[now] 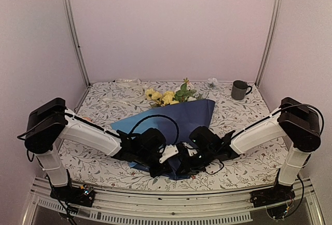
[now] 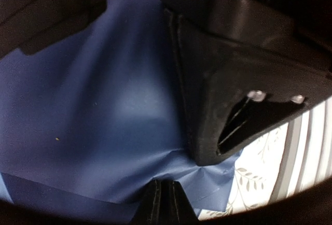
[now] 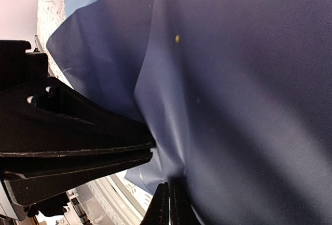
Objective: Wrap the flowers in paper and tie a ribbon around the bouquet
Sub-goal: Press the fold line of the 2/3-folded wrapping paper, then pick up the two-thirds-folded wrapping paper from the center of the board.
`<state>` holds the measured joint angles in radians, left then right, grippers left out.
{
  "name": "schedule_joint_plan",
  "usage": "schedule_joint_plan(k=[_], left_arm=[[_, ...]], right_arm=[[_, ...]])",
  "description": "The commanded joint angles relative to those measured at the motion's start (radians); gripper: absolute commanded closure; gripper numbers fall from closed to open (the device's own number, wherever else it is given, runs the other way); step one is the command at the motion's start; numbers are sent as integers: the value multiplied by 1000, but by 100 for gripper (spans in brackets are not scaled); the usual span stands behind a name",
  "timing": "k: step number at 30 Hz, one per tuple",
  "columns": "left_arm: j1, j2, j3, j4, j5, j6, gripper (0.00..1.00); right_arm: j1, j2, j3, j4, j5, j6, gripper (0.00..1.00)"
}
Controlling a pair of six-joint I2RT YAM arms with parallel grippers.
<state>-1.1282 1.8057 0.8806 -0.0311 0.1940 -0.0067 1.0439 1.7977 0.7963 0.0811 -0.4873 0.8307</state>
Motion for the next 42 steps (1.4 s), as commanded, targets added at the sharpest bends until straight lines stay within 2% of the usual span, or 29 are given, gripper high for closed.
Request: schedule_joint_plan(k=[1,10,18,22,27,29,32,36,40,42], left_arm=[[-7,75,21,-107,5,24,93],[6,76,8,-91,25,12,95],[11,56,-14,-73,27,-8,96],[20,22,-16,-69,31,-26,96],[43,-86,1,-57,74,-97,79],[75,-140,6,-67,104,-164,75],[183,-202,-11,-121,151,-311,72],[330,-313,-121,-149,198,-446,67],[432,-459,-212,-149,116,-515,42],[530,-500,-266,-115,105,-566,36]], right_arm=[[0,-110,-18,-36,13,17,95],[-29,-250,-63,-80,45,62,91],[-57,-38,107,-116,20,1,93],[-76,56,138,-124,20,-16,94],[-78,103,78,-127,44,7,97],[-79,99,56,-122,49,20,97],[-78,91,48,-126,64,19,97],[-79,94,68,-140,69,1,97],[-77,105,83,-147,68,-20,98],[-77,107,89,-148,63,-27,98]])
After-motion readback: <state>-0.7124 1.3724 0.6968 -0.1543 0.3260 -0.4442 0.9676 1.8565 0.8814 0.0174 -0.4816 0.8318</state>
